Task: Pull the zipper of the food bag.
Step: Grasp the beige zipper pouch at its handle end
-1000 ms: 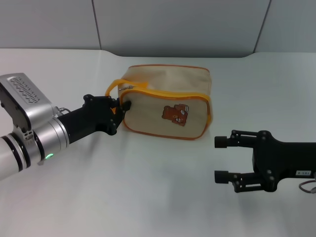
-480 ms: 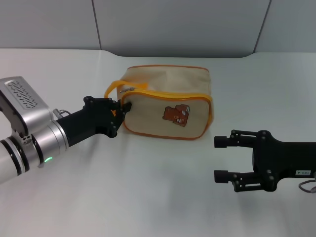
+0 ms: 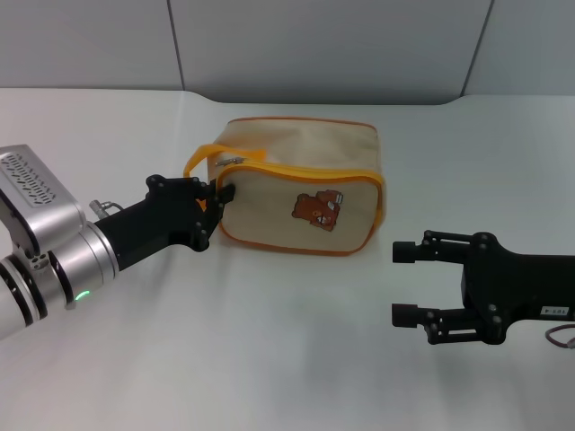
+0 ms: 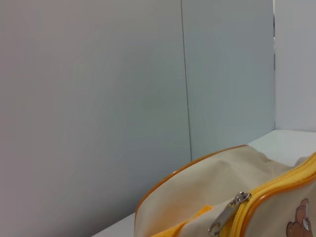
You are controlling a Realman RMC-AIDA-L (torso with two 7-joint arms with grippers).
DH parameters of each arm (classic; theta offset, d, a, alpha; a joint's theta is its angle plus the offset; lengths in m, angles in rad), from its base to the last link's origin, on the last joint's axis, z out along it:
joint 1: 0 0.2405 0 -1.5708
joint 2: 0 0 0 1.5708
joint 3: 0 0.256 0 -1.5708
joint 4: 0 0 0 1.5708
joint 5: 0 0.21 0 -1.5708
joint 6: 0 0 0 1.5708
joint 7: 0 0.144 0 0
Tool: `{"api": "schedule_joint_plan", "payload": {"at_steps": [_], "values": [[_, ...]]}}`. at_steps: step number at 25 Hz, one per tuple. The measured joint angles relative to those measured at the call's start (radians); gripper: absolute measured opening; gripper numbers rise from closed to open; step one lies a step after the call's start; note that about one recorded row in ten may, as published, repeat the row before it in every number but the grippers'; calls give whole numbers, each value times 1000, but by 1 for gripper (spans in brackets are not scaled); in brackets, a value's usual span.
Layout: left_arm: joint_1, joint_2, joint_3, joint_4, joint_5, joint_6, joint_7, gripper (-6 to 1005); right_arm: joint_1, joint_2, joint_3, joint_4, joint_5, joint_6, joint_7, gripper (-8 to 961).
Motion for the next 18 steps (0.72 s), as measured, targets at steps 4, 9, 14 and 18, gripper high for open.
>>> {"api": "schedule_joint_plan", "payload": {"at_steps": [4,9,14,18], "values": [[10,0,0,0,-13,15,5,82,-3,2,0,-8,-1,-1,2,787],[28,0,0,0,-34,47,26,82,-4,2,1,-9,-1,-1,4,788],[35,0,0,0,-37,54,28,83,-4,2,3,-12,-1,2,5,788],[36,0,0,1,-37,56,28,83,-4,2,3,-12,-1,4,5,788]]}}
